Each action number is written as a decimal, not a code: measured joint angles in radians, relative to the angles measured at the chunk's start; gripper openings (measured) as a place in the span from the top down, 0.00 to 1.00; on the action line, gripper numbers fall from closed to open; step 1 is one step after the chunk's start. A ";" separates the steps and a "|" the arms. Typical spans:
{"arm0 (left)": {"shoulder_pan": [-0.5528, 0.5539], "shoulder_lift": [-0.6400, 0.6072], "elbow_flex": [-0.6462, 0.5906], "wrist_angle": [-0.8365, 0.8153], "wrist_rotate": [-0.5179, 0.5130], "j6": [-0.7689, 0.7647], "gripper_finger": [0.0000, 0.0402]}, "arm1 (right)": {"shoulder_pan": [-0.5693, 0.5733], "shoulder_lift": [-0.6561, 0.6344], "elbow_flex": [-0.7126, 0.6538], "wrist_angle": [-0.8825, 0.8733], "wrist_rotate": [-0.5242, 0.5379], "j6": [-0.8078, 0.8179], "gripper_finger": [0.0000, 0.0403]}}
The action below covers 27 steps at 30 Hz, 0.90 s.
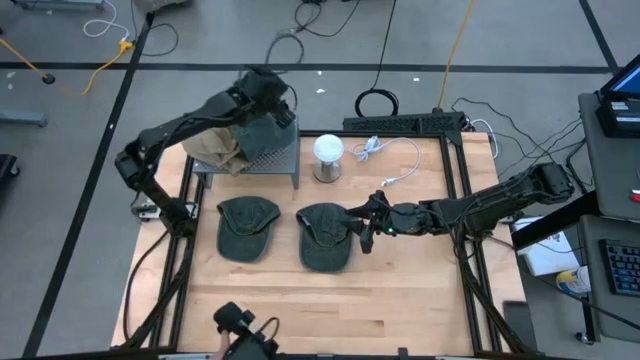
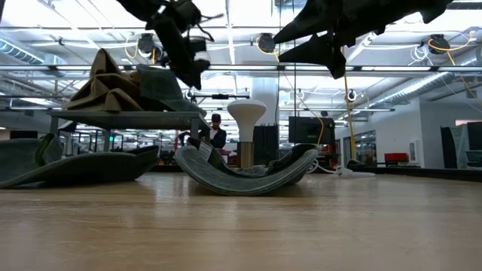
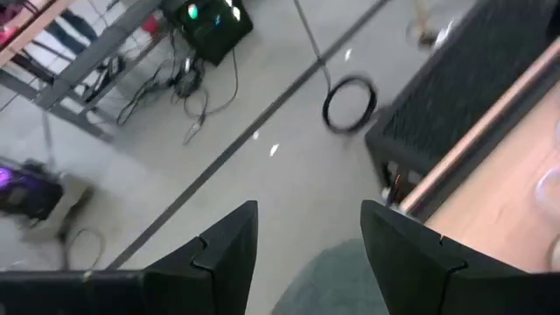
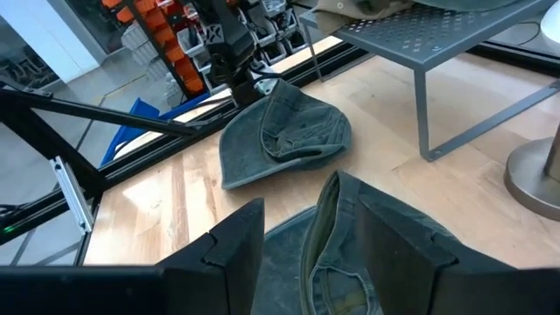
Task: Pick & Place hat
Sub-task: Put the right black cap on the shelf
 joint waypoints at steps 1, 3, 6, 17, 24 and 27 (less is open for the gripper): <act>-0.005 0.013 -0.001 -0.005 -0.019 0.004 0.48 | 0.000 0.000 0.000 0.000 0.000 0.000 0.58; -0.012 0.034 -0.001 -0.006 -0.049 0.005 0.48 | 0.000 0.000 0.000 0.000 0.000 0.000 0.58; -0.016 0.053 -0.001 -0.020 -0.062 0.024 0.48 | 0.000 0.000 0.000 0.000 0.000 0.000 0.58; -0.019 0.056 -0.001 -0.160 0.061 0.076 0.48 | 0.000 0.000 0.000 0.000 -0.001 -0.015 0.58; -0.020 0.056 -0.001 -0.189 0.146 0.100 0.48 | 0.000 0.000 0.000 0.000 -0.001 -0.027 0.58; -0.020 0.056 -0.001 -0.204 0.164 0.101 0.48 | 0.000 0.000 0.000 0.000 -0.001 -0.027 0.58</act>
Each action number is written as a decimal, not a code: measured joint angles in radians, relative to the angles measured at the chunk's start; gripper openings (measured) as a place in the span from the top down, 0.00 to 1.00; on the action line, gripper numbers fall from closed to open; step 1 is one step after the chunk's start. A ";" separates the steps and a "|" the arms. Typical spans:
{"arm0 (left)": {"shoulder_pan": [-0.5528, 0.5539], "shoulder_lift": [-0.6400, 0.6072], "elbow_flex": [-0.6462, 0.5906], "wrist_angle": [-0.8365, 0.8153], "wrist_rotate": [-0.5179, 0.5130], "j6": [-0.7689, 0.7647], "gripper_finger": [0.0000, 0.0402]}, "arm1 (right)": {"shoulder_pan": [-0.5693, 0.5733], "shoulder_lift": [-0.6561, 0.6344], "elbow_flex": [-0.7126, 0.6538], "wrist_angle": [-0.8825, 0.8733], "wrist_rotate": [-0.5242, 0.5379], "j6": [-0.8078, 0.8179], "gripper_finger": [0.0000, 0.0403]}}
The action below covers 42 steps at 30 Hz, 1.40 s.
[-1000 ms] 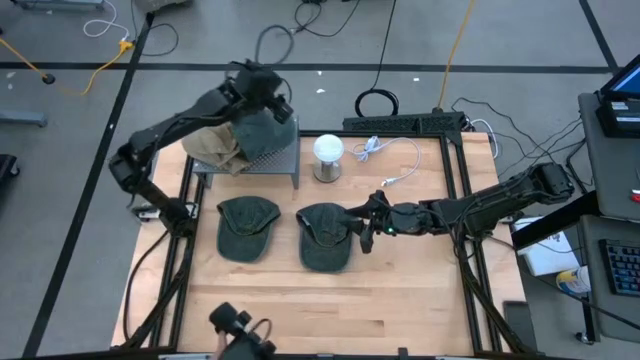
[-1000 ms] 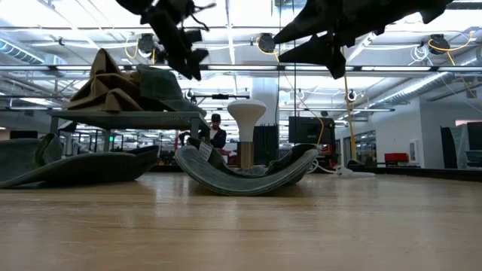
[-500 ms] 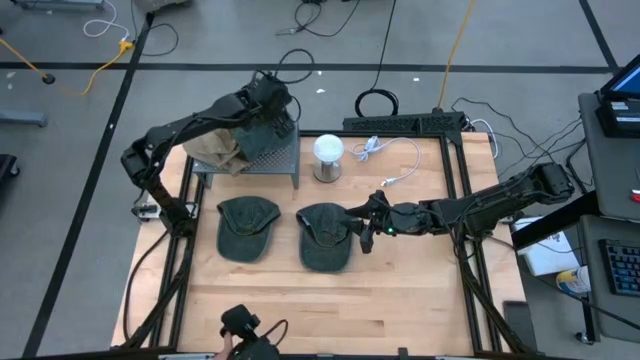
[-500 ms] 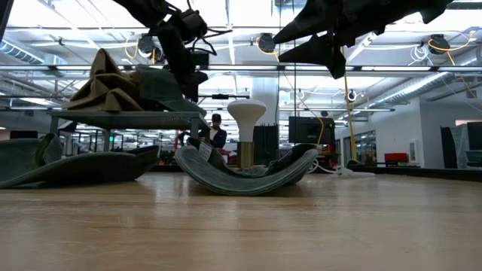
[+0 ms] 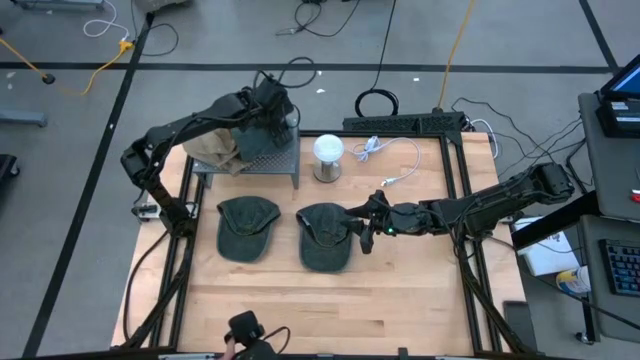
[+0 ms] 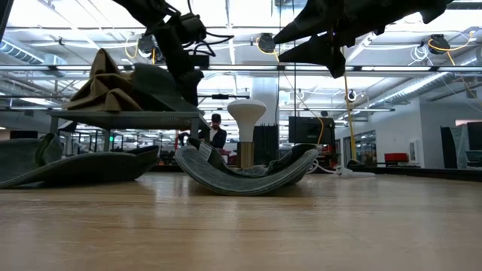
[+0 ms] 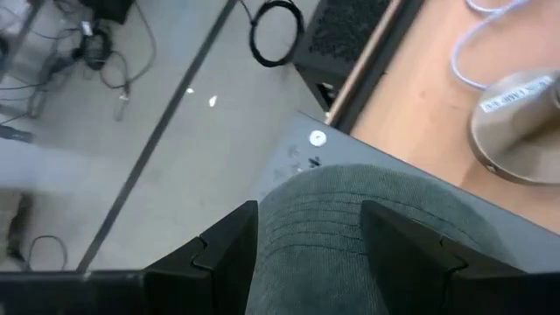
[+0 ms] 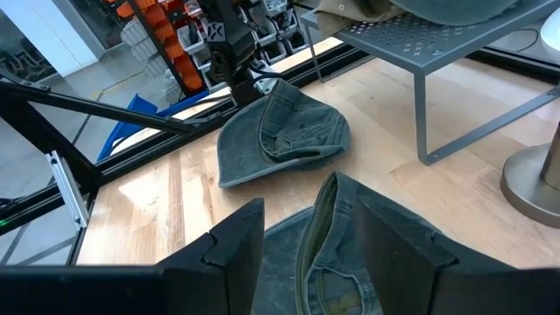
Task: Pick & Place hat
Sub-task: Put the right black cap on the shelf, then stack the right black cap on the black cap on the shelf
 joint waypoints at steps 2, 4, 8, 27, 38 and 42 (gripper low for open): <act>0.000 0.000 0.000 -0.016 0.026 0.005 0.48 | 0.000 0.000 0.000 0.000 0.000 0.000 0.58; -0.004 0.000 0.000 -0.029 0.054 -0.001 0.48 | 0.000 0.000 0.000 0.000 0.000 0.000 0.58; -0.027 0.000 0.000 -0.044 0.059 -0.009 0.48 | 0.000 0.000 0.000 0.000 0.000 -0.006 0.58; -0.138 -0.091 0.000 -0.020 -0.011 -0.103 0.48 | 0.000 0.000 0.000 -0.007 -0.001 -0.033 0.58; -0.243 -0.212 0.001 -0.120 0.205 -0.422 0.48 | 0.000 0.000 0.000 -0.008 -0.001 0.058 0.58; -0.297 -0.225 0.001 -0.152 0.287 -0.531 0.48 | 0.000 0.000 0.000 -0.008 -0.006 0.170 0.58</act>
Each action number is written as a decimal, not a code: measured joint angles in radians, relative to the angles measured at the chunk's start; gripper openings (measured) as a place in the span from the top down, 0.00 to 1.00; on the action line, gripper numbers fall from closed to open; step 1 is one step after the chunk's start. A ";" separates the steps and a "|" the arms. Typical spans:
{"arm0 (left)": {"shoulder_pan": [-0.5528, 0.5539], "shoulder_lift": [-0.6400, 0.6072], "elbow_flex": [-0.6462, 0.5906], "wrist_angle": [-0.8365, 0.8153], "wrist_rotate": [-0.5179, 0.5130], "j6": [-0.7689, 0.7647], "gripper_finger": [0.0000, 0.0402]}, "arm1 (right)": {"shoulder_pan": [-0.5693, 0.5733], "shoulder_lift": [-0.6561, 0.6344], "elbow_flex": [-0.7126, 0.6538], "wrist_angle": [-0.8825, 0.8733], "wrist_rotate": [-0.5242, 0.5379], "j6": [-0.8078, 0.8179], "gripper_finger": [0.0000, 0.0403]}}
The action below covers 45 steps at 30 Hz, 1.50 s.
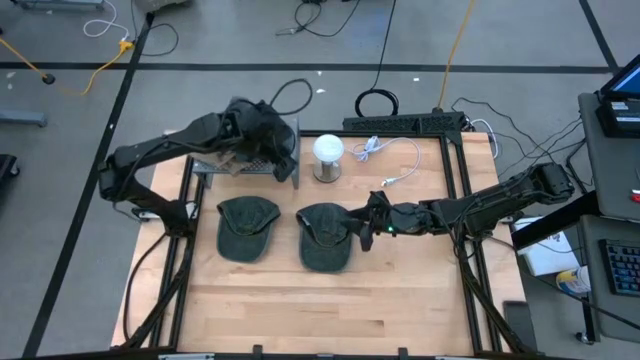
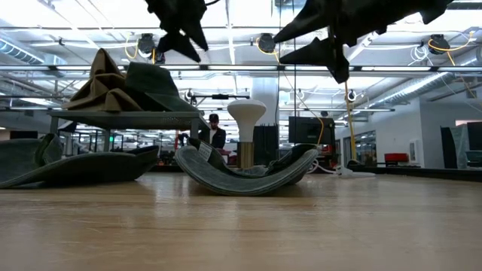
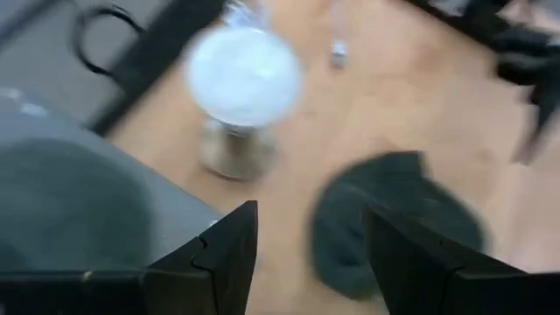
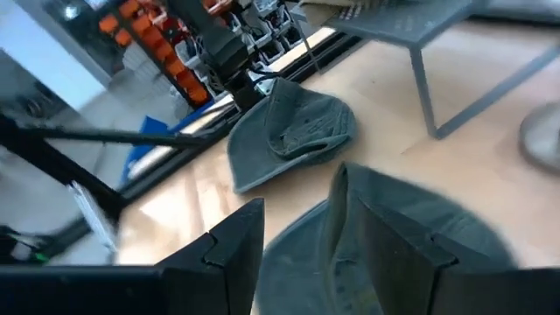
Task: Pick & Place hat
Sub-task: Stack the right black cap on the black cap on the shelf
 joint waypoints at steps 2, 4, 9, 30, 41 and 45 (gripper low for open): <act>-0.029 -0.003 0.000 0.005 0.042 -0.066 0.48 | 0.000 0.000 0.000 0.001 -0.040 0.090 0.58; -0.056 -0.002 0.000 0.004 0.072 -0.132 0.48 | 0.000 0.000 0.000 0.000 -0.100 0.189 0.58; -0.128 -0.002 0.000 0.004 0.090 -0.288 0.48 | 0.005 0.000 0.000 -0.017 -0.275 0.426 0.58; -0.421 -0.002 0.000 0.004 0.056 -0.603 0.48 | 0.149 0.000 -0.191 -0.097 -0.188 1.088 0.58; -0.484 -0.001 0.000 0.004 0.003 -0.642 0.48 | 0.111 0.044 -0.201 -0.101 -0.172 1.045 0.58; -0.488 -0.001 0.000 0.004 0.003 -0.642 0.48 | 0.107 0.099 -0.201 -0.019 -0.173 1.057 0.58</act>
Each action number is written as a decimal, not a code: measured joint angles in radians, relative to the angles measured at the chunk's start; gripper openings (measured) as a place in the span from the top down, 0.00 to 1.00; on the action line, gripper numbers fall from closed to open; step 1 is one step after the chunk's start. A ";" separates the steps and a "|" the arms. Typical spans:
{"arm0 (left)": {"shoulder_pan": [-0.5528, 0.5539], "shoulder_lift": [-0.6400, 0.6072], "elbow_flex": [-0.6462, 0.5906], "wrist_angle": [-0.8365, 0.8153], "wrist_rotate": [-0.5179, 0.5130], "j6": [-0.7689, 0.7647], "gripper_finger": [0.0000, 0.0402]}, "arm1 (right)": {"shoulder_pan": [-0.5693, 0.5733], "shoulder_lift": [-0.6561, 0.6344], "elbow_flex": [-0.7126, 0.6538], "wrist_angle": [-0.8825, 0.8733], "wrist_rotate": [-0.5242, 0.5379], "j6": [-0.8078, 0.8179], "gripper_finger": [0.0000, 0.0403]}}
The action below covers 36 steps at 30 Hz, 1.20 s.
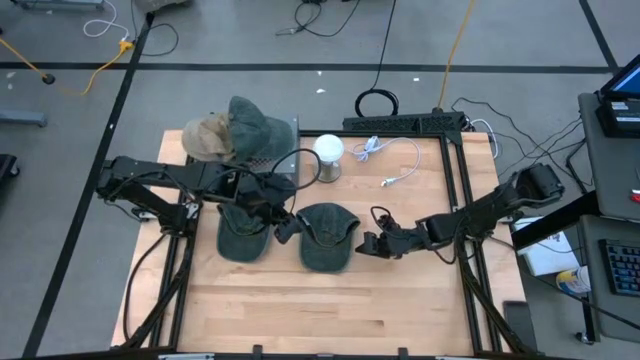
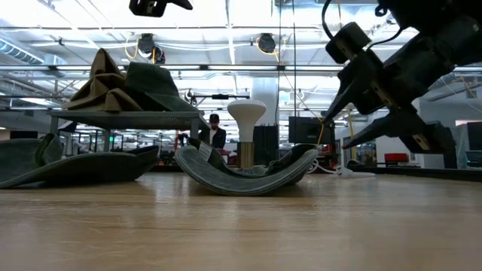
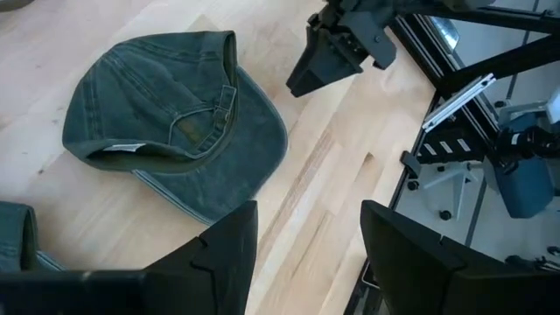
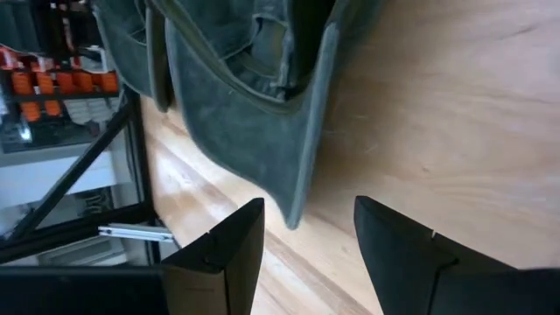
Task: Pick & Place hat
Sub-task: Stack the right black cap on the black cap on the shelf
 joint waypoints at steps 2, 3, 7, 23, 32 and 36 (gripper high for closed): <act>0.000 0.000 0.000 0.000 0.000 0.006 0.48 | -0.006 0.035 0.000 0.062 0.000 0.001 0.58; 0.000 0.000 0.000 0.000 0.000 0.008 0.48 | -0.009 0.052 0.000 0.093 0.000 0.002 0.58; 0.000 0.000 0.000 -0.003 0.001 0.014 0.48 | -0.022 0.121 0.012 0.157 -0.003 0.011 0.58; 0.000 0.000 0.000 -0.053 0.016 0.025 0.48 | -0.062 0.287 0.133 0.163 -0.029 -0.022 0.65; 0.007 0.000 0.000 -0.051 0.029 0.021 0.48 | -0.062 0.281 0.134 0.151 -0.027 -0.071 0.97; 0.034 0.000 0.000 -0.038 0.100 0.037 0.48 | -0.058 0.237 0.134 0.143 -0.027 -0.163 0.98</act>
